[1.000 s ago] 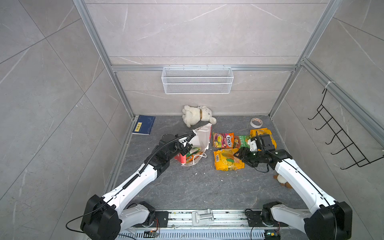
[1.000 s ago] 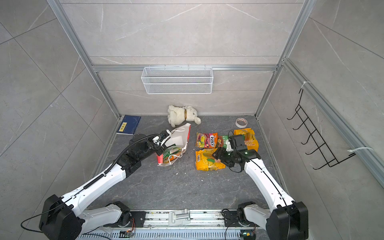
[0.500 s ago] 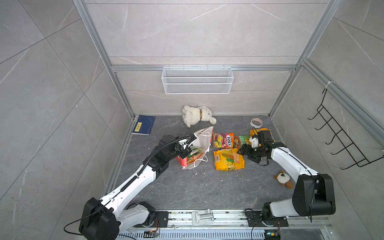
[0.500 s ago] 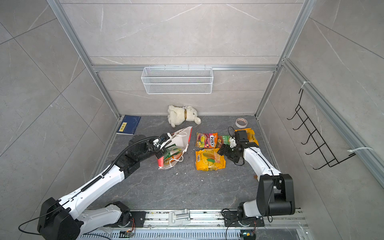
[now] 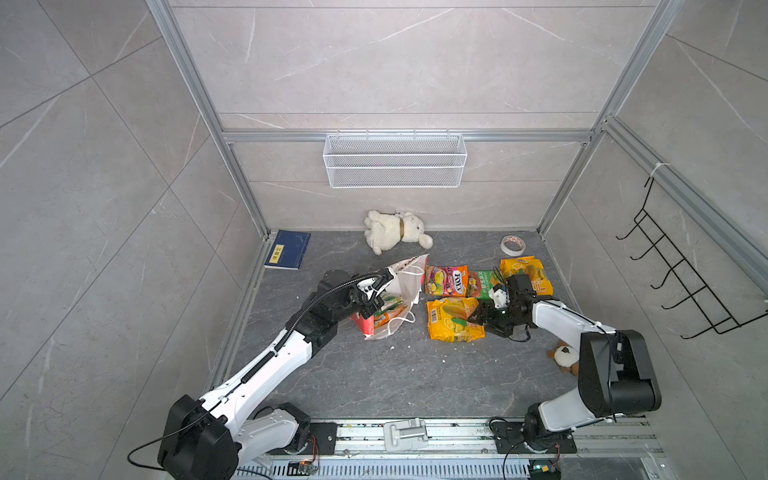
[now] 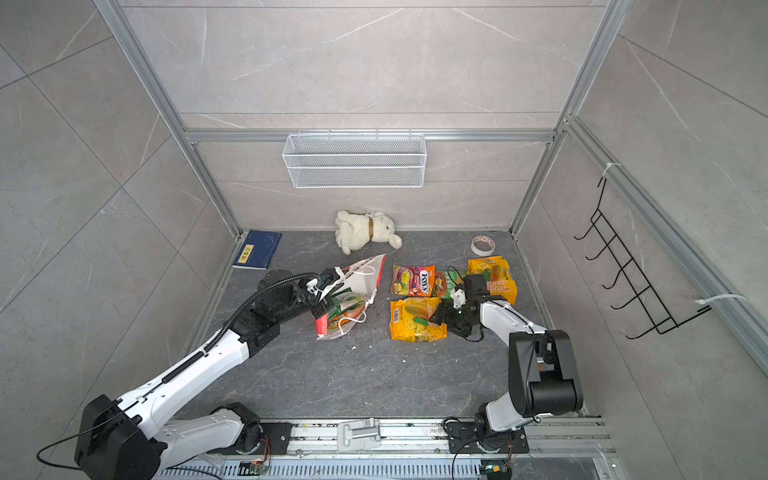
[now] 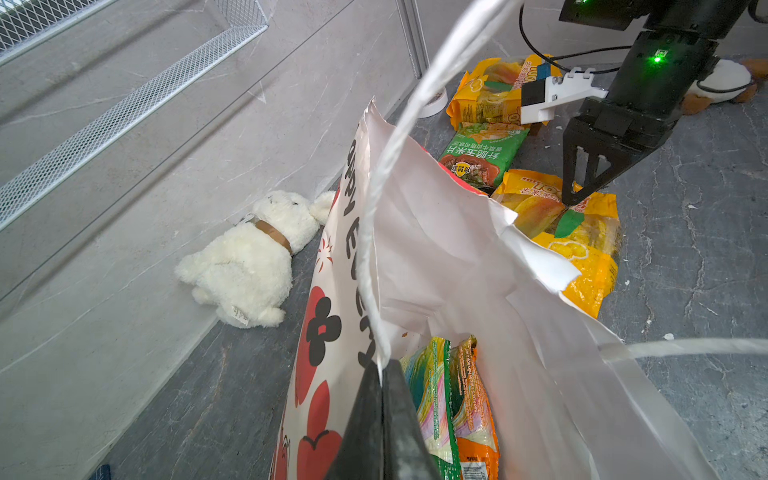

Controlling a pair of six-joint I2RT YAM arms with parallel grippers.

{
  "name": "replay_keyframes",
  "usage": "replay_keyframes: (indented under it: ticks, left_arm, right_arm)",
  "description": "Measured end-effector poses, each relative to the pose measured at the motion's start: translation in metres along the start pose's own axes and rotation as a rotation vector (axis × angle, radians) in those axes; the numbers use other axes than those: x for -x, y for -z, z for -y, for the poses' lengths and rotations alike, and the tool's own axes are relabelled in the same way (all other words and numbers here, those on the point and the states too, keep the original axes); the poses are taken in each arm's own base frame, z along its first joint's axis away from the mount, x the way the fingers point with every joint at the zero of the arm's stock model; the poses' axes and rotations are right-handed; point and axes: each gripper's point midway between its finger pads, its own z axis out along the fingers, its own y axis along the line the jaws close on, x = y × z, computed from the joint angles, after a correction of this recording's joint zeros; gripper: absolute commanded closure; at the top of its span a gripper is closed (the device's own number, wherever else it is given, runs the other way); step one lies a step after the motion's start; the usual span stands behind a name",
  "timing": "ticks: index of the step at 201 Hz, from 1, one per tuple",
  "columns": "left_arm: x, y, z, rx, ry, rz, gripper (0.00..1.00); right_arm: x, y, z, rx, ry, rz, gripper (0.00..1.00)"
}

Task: Take the snacks out of the paper bag
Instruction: 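Raise the right gripper away from the placed yellow packet, then move the right gripper over the bag and lower it toward the green packets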

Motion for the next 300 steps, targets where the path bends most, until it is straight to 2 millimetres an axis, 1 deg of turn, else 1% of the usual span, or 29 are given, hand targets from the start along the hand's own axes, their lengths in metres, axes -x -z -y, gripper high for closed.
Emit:
replay_keyframes:
  ticks: [12,33,51,78,92,111,128,138,148,152,154,158,161,167,174,187,197,199,214,228,241,251,272,282,300]
  left_arm:
    - [0.000,0.000,0.000,0.000,0.000,0.000,1.00]
    - [0.000,0.000,0.000,0.000,0.000,0.000,1.00]
    - [0.000,0.000,0.000,0.000,0.000,0.000,1.00]
    - [0.000,0.000,0.000,0.000,0.000,0.000,1.00]
    - [0.000,0.001,0.000,0.000,0.000,0.001,1.00]
    - [0.002,0.002,0.001,-0.005,-0.002,0.006,1.00]
    - [0.003,0.003,0.004,-0.022,-0.005,0.014,1.00]
    - [0.004,0.004,0.005,-0.029,-0.007,0.016,1.00]
    - [0.003,0.004,0.008,-0.044,-0.007,0.016,1.00]
    - [0.003,0.004,0.009,-0.049,-0.006,0.014,1.00]
    - [0.003,0.004,0.010,-0.052,-0.006,0.013,1.00]
    - [0.002,0.005,0.011,-0.058,-0.007,0.012,1.00]
    - [0.002,0.005,0.012,-0.063,-0.008,0.012,1.00]
    - [0.003,0.005,0.014,-0.072,-0.008,0.014,1.00]
    - [0.003,0.006,0.015,-0.081,-0.008,0.012,1.00]
    - [0.004,0.008,0.017,-0.093,-0.009,0.015,1.00]
    - [0.005,0.009,0.019,-0.102,-0.008,0.017,1.00]
    - [0.005,0.009,0.019,-0.104,-0.008,0.017,1.00]
    - [0.005,0.011,0.021,-0.114,-0.007,0.018,1.00]
    - [0.006,0.012,0.023,-0.125,-0.006,0.022,1.00]
    - [0.006,0.013,0.025,-0.132,-0.004,0.022,1.00]
    - [0.006,0.013,0.026,-0.137,-0.003,0.020,1.00]
    - [0.007,0.014,0.026,-0.145,-0.001,0.018,1.00]
    - [0.007,0.015,0.027,-0.149,0.000,0.019,1.00]
    - [0.009,0.015,0.028,-0.158,0.001,0.024,1.00]
  right_arm:
    - [-0.003,-0.003,-0.003,0.014,-0.009,-0.003,0.41]
    - [-0.003,-0.007,-0.012,0.034,-0.013,-0.004,0.43]
    - [-0.002,-0.011,-0.015,0.040,-0.030,-0.003,0.41]
    - [0.001,-0.011,-0.016,0.039,-0.047,0.015,0.39]
    - [0.003,-0.005,-0.017,0.031,-0.041,0.034,0.38]
    - [0.012,0.015,-0.027,0.025,-0.017,0.082,0.38]
    - [0.030,0.045,-0.049,0.055,0.039,0.167,0.43]
    - [0.038,0.063,-0.066,0.081,0.088,0.221,0.51]
    - [0.041,0.082,-0.092,0.122,0.180,0.274,0.60]
    - [0.041,0.089,-0.102,0.142,0.210,0.289,0.66]
    - [0.040,0.092,-0.108,0.151,0.234,0.297,0.70]
    - [0.038,0.098,-0.120,0.177,0.268,0.311,0.78]
    - [0.036,0.102,-0.130,0.197,0.312,0.322,0.82]
    - [0.030,0.110,-0.150,0.244,0.379,0.341,0.85]
    - [0.021,0.117,-0.168,0.291,0.446,0.355,0.90]
    - [0.003,0.130,-0.198,0.376,0.572,0.378,0.94]
    - [-0.010,0.136,-0.216,0.424,0.661,0.400,0.98]
    - [-0.013,0.137,-0.220,0.433,0.685,0.406,1.00]
    - [-0.041,0.142,-0.243,0.500,0.844,0.430,1.00]
    - [-0.066,0.141,-0.259,0.549,0.962,0.433,1.00]
    - [-0.079,0.137,-0.269,0.566,1.044,0.435,1.00]
    - [-0.085,0.131,-0.275,0.560,1.094,0.443,1.00]
    - [-0.103,0.105,-0.283,0.514,1.209,0.423,1.00]
    - [-0.111,0.089,-0.284,0.479,1.254,0.403,1.00]
    - [-0.115,0.064,-0.282,0.417,1.293,0.386,1.00]
